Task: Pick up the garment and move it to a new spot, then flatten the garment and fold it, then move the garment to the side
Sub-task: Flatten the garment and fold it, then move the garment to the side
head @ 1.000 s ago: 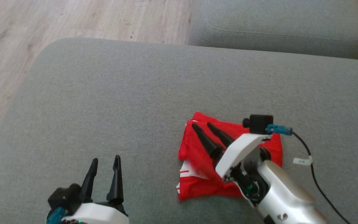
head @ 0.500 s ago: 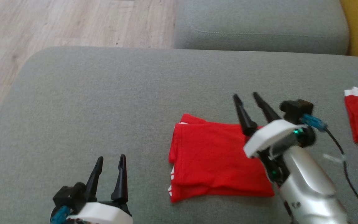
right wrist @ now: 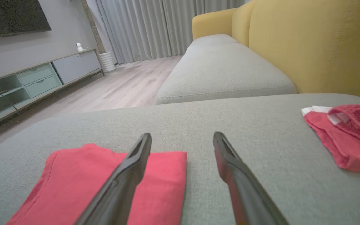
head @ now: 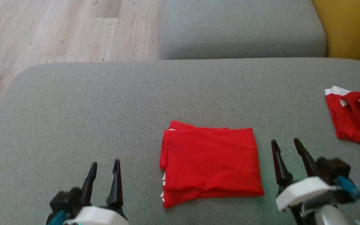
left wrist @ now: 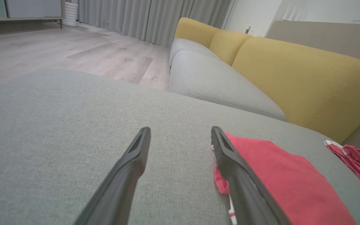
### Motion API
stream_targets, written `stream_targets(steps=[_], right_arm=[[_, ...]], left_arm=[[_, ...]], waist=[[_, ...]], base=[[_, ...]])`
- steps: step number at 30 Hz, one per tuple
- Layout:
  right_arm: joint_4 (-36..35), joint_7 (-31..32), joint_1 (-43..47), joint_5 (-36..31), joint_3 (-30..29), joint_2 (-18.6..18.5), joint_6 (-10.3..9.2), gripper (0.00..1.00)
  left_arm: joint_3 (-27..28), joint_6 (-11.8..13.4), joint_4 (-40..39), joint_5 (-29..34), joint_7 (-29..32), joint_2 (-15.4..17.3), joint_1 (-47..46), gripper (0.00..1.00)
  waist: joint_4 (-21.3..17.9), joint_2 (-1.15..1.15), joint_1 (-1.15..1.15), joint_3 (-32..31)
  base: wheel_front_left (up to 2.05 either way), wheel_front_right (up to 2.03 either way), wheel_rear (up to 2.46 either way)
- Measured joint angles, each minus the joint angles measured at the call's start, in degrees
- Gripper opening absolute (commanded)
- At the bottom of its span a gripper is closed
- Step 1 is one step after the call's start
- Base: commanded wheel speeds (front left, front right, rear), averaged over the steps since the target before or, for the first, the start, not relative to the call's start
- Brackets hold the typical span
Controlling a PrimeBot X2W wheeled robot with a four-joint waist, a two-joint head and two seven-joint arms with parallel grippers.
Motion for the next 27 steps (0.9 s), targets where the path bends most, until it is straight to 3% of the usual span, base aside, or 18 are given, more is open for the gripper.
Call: stream_targets(steps=[9,27], right_arm=[[-3.9,-0.5,7.1,1.4,-1.0,0.2,0.00,1.00],[-4.0,-1.0,7.6,1.4,-1.3,0.3,0.00,1.00]], left_arm=[[1.8,0.0,0.5,1.0,-0.5,0.0,4.1,1.00],[2.0,-0.3,1.0,1.6,-0.9,0.0,5.1,1.00]], waist=[[-0.4,0.00,0.00,-1.5],[0.4,0.00,0.00,-1.7]], base=[[0.00,0.00,0.00],[0.00,0.00,0.00]])
